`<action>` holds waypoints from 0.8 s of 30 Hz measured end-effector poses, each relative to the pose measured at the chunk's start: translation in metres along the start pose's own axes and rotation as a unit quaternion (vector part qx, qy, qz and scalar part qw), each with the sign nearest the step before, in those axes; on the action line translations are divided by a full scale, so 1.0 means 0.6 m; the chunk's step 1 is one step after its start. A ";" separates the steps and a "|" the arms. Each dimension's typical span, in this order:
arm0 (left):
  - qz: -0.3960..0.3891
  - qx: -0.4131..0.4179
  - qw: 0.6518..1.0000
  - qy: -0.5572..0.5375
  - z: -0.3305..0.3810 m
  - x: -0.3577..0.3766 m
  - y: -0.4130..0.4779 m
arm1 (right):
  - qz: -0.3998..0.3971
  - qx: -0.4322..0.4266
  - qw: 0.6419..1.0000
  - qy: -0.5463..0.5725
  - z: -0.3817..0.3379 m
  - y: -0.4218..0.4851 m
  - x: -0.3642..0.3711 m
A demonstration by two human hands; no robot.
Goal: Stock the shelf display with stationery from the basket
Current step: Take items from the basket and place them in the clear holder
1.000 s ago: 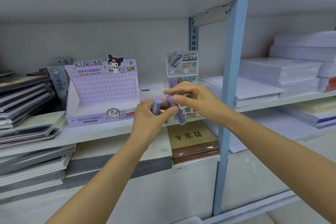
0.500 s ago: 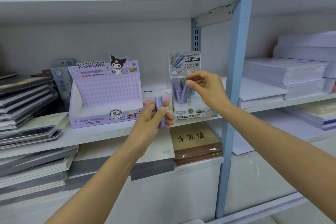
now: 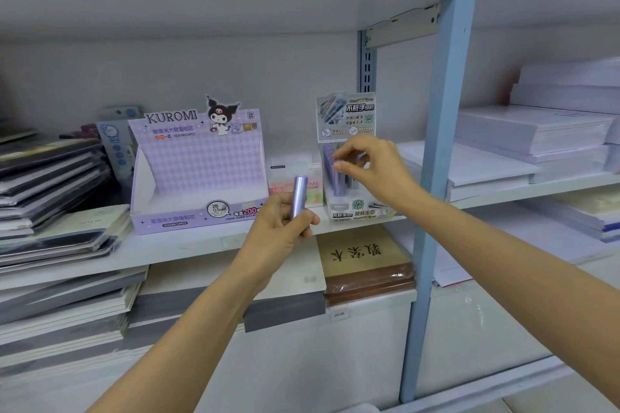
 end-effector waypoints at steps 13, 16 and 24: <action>0.001 0.030 0.999 0.013 0.012 0.007 -0.002 | -0.120 -0.064 0.983 0.120 -0.027 -0.034 -0.022; 0.030 0.047 0.998 -0.005 0.018 0.012 -0.003 | -0.147 -0.073 0.979 0.120 -0.029 -0.050 -0.019; 0.081 0.087 0.986 -0.113 0.023 0.029 -0.003 | -0.114 0.070 0.930 0.341 -0.027 -0.086 -0.010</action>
Point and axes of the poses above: each hand's wrist, its own y-axis towards the middle knuckle, its own x-axis out of the palm, z = x × y, the point moved 1 cm from there along y, towards the middle knuckle, and after that the axes turned 13 degrees about -y, right-handed, at the moved point
